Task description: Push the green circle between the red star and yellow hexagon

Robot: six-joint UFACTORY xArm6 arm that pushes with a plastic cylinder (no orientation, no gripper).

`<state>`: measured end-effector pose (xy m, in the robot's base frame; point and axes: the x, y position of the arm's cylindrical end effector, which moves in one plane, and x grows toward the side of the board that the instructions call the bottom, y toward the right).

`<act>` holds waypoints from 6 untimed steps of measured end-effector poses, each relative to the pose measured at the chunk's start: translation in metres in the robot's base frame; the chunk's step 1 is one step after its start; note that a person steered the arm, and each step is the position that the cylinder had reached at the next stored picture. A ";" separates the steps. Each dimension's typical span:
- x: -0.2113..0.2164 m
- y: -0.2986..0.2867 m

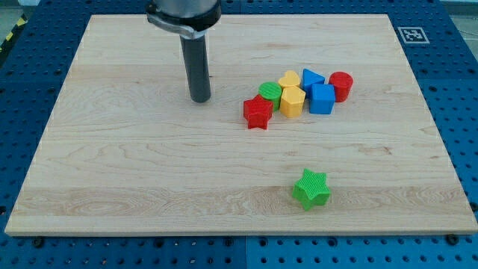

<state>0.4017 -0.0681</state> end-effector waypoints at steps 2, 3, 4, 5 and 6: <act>-0.001 0.037; -0.011 0.044; -0.028 0.054; -0.013 0.078; -0.010 0.084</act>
